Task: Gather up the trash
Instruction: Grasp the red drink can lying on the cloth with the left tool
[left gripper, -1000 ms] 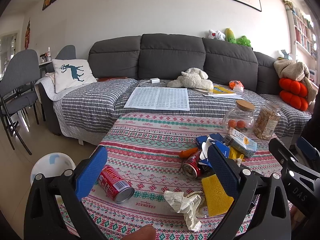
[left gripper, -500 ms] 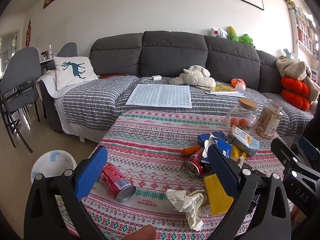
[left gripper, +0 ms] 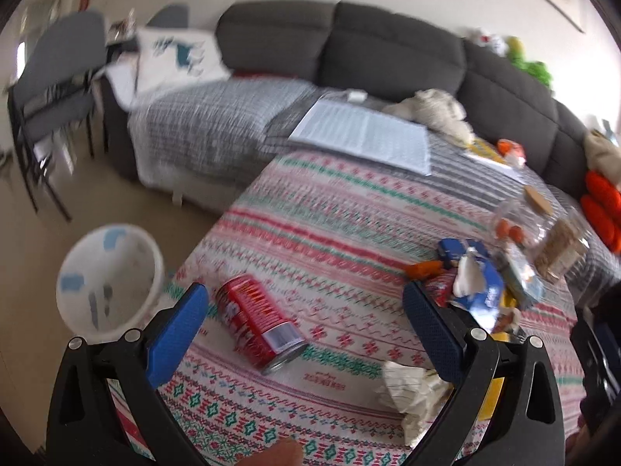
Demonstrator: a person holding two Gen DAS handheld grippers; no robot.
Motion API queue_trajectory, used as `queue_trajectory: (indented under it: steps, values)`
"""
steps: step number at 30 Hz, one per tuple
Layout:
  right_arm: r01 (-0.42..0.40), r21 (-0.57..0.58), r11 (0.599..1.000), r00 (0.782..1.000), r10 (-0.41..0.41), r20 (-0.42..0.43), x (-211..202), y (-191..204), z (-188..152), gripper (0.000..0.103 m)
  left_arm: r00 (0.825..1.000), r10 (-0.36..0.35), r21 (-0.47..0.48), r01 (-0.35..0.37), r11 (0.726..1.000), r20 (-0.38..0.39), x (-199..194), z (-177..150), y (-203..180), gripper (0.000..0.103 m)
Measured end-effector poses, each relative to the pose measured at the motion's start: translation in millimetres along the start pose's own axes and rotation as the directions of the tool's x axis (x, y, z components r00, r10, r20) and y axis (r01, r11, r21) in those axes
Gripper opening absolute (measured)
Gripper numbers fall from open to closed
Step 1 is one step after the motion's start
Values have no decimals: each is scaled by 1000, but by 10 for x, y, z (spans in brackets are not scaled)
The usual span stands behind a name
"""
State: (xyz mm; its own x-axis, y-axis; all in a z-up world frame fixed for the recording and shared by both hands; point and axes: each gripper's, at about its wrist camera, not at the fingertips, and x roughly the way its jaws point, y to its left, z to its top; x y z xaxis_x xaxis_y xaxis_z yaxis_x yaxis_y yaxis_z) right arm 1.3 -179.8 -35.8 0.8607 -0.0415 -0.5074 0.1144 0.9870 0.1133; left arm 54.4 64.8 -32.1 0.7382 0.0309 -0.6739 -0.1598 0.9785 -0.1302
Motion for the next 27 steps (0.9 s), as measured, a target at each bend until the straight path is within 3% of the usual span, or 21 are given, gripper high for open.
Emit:
queue_trajectory:
  steps: [4,7,10,16,19,20,24,27]
  values:
    - [29,-11,1000,996,-29,-79,135,-2,-39,96,993,39,-51,-45,998,-109,240,48,195,97]
    - [29,-15,999,990,-31,-139,232,-11,-67,96,981,2,-91,-20,996,-194,433,134,338,97]
    - [4,-6,1000,977,-6,-214,332,-13,-98,96,954,-53,-160,5,987,-294,677,194,513,97]
    - [-64,3,998,951,62,-303,470,23,-125,96,879,-134,-278,2,961,-458,1098,49,688,97]
    - [-129,15,991,937,127,-327,493,82,-144,96,874,-125,-270,-7,963,-469,1195,7,639,97]
    - [-157,11,988,933,152,-327,487,114,-147,96,873,-126,-267,-5,964,-471,1209,-6,623,95]
    - [-239,-67,969,920,204,-333,439,333,-188,96,850,-123,-230,2,973,-512,1292,-42,563,65]
    - [-236,-126,964,916,177,-361,455,445,-263,96,857,-115,-195,17,981,-502,1228,-48,570,62]
